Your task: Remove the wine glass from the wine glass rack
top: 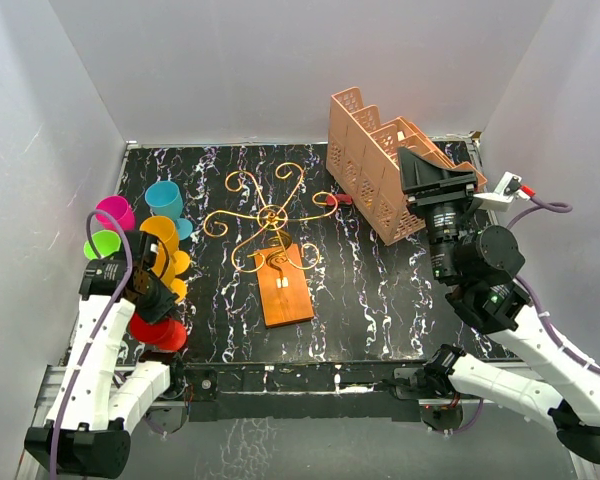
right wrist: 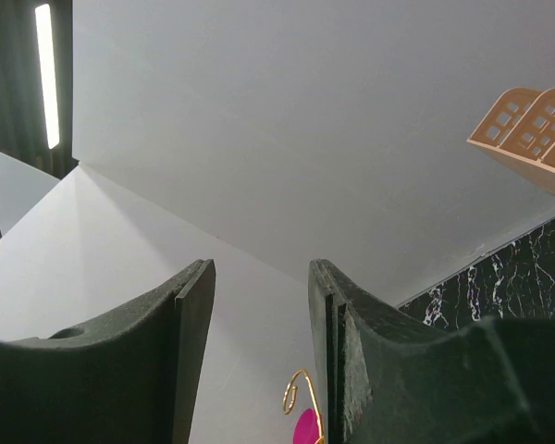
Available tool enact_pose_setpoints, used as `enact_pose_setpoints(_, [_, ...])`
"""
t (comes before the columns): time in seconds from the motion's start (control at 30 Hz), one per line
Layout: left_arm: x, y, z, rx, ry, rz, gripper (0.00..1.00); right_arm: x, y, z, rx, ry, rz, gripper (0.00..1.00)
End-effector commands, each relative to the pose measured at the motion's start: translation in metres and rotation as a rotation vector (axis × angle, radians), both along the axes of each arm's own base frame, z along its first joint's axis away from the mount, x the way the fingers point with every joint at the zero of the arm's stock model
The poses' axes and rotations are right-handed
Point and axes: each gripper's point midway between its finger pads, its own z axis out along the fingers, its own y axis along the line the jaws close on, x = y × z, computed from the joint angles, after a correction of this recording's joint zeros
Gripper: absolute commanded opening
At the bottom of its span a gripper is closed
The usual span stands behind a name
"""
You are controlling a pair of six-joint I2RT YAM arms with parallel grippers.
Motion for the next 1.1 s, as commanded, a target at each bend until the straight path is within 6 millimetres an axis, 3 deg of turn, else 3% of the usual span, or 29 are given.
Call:
enact_pose_setpoints(0.0, [0.001,-0.005,-0.004,-0.026,0.018,-0.015,0.05,-0.006,-0.015,0.011,0.032,-0.029,-0.041,0.50])
enact_pose_setpoints(0.13, [0.002,-0.009,-0.008,-0.044,0.033,-0.003,0.12,-0.005,-0.016,0.010,0.003,-0.029,-0.056,0.50])
enact_pose_setpoints(0.33, [0.004,0.000,-0.001,0.003,0.002,0.015,0.42,-0.003,-0.012,0.011,-0.044,-0.034,-0.054,0.50])
enact_pose_setpoints(0.5, [0.014,0.006,0.026,0.036,-0.076,0.000,0.65,0.000,-0.003,0.012,-0.142,-0.048,-0.050,0.53])
enact_pose_setpoints(0.67, [0.046,0.008,0.083,0.058,-0.300,-0.053,0.82,0.001,0.016,0.018,-0.407,-0.121,-0.024,0.77])
enact_pose_setpoints(0.8, [0.083,-0.005,0.150,0.033,-0.597,-0.178,0.96,0.003,0.017,0.020,-0.558,-0.129,-0.044,0.91])
enact_pose_setpoints(0.87, [0.095,-0.011,0.185,0.038,-0.738,-0.245,0.97,0.000,0.012,0.024,-0.597,-0.136,-0.064,0.98])
enact_pose_setpoints(1.07, [0.108,-0.021,0.291,0.099,-1.116,-0.378,0.97,-0.019,-0.004,0.040,-0.694,-0.176,-0.064,0.98])
